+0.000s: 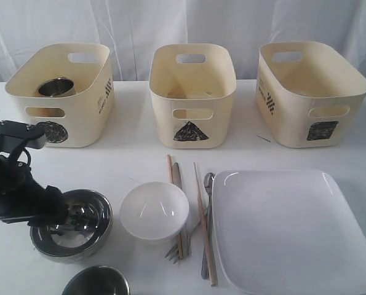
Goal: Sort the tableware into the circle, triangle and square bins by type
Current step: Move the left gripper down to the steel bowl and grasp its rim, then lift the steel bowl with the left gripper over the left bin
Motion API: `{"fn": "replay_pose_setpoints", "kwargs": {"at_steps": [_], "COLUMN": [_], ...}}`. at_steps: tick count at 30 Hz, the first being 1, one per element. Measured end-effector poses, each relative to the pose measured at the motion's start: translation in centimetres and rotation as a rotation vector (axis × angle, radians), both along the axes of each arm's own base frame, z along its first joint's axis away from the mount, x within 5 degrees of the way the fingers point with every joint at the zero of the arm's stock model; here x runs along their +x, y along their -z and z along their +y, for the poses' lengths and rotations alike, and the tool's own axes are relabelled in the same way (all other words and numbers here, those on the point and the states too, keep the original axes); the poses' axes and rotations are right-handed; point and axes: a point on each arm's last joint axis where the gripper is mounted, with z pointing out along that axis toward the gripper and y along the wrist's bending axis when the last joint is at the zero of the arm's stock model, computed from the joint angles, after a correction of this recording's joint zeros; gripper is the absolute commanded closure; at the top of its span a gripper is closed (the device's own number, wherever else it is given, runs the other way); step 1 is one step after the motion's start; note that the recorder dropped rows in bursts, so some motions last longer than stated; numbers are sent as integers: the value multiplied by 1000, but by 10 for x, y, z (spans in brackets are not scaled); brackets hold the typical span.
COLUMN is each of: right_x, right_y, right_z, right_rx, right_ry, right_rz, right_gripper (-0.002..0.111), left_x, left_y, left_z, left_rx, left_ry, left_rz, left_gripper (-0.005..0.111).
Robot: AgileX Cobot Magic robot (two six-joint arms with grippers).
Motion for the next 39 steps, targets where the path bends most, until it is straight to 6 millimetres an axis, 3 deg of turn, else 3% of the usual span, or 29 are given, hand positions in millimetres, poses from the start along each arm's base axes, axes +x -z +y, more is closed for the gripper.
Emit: {"fn": "replay_pose_setpoints", "kwargs": {"at_steps": [28, 30, 36, 37, 39], "right_x": [0, 0, 0, 0, 0], "right_y": [0, 0, 0, 0, 0], "right_z": [0, 0, 0, 0, 0], "right_rx": [0, 0, 0, 0, 0], "right_ry": [0, 0, 0, 0, 0], "right_rz": [0, 0, 0, 0, 0], "right_gripper": [108, 108, 108, 108, 108], "left_x": [14, 14, 14, 14, 15], "left_y": [30, 33, 33, 33, 31], "left_z": [2, 1, 1, 1, 0], "left_rx": [26, 28, 13, 12, 1], "left_ry": [-40, -42, -57, -57, -54], "left_rz": [71, 80, 89, 89, 69], "left_gripper": [36, 41, 92, 105, 107]}}
